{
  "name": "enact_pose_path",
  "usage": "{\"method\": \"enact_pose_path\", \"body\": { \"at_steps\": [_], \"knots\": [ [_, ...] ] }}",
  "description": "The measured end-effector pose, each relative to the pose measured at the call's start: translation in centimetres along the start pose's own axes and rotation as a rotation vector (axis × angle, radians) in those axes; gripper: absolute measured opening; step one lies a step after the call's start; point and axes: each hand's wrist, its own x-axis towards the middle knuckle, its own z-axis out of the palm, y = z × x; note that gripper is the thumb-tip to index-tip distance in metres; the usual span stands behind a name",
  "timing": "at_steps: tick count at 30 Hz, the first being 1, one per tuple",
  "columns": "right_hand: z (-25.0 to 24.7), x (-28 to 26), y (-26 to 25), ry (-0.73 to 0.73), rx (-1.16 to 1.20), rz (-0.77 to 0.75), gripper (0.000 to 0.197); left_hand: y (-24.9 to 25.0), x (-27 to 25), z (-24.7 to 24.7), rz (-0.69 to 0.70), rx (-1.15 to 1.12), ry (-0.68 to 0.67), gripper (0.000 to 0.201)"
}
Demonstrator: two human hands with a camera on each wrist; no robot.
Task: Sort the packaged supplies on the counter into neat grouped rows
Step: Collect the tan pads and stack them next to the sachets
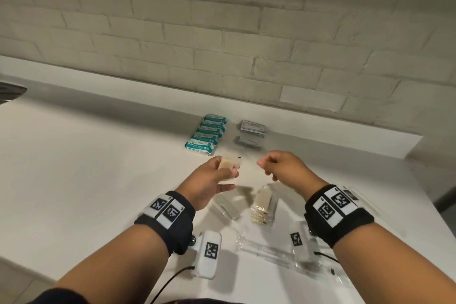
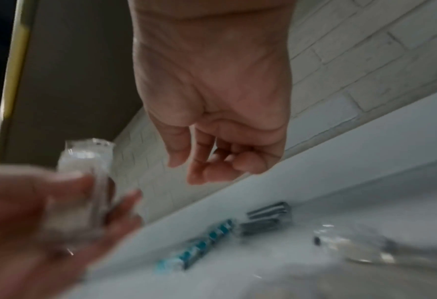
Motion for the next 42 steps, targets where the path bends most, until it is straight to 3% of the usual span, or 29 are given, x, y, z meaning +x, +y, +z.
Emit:
{"method": "enact_pose_path", "body": {
  "at_steps": [4,7,9,13,16,18,20,23,25,27,31,33,36,39,42],
  "knots": [
    [0.3,-1.0,-2.7,-0.189,0.227,0.03,0.029,0.0,0.4,1.3,0.145,0.142,0.028,0.025],
    [0.5,-1.2,-2.7,-0.252,0.357,-0.007,0.024,0.1,0.7,1.6,0.265,0.305,0.045,0.032],
    [0.4,-1.3,-2.5,-0.278,0.492,-0.003,0.035,0.3,0.7,1.5,0.309,0.38,0.019,0.033],
    [0.2,-1.4,-2.2,-0.288,0.656,-0.032,0.054,0.5,0.3,1.9,0.316,0.363,-0.051,0.035],
    [0.6,-1.8,-2.3,-0.283,0.655,-0.075,0.06,0.4,0.3,2.4,0.291,0.358,-0.122,0.059],
    [0.9,-1.8,-2.3,-0.231,0.601,-0.098,0.064,0.6,0.1,3.0,0.271,0.326,-0.128,0.072],
    [0.7,-1.7,-2.3,-0.169,0.526,-0.111,0.068,1.0,0.1,3.5,0.25,0.208,-0.073,0.07],
    [0.1,-1.5,-1.9,-0.113,0.43,-0.119,0.073,1.4,0.3,3.4,0.156,0.012,0.06,0.046],
    [-0.3,-1.6,-1.7,-0.102,0.354,-0.135,0.073,1.4,0.2,3.1,0.123,0.095,0.076,0.023],
    [-0.5,-1.9,-1.8,-0.095,0.302,-0.148,0.069,1.2,0.0,3.2,0.154,0.218,0.062,0.012],
    [-1.2,-2.0,-2.2,-0.025,0.282,-0.157,0.014,0.6,0.1,3.4,0.192,0.344,0.096,0.012],
    [-1.7,-1.9,-2.2,0.0,0.207,-0.151,0.001,0.5,0.2,3.3,0.193,0.374,0.092,0.009],
    [-1.9,-1.7,-2.1,0.055,0.005,-0.158,0.01,0.1,0.3,3.3,0.173,0.393,0.101,0.01],
    [-2.2,-1.5,-1.7,0.289,-0.477,-0.153,0.024,-0.2,0.7,3.2,0.14,0.413,0.135,0.016],
    [-2.3,-1.1,-0.5,0.16,-0.439,0.014,0.028,-0.6,1.0,2.8,0.079,0.453,0.15,0.017]
  ]
}}
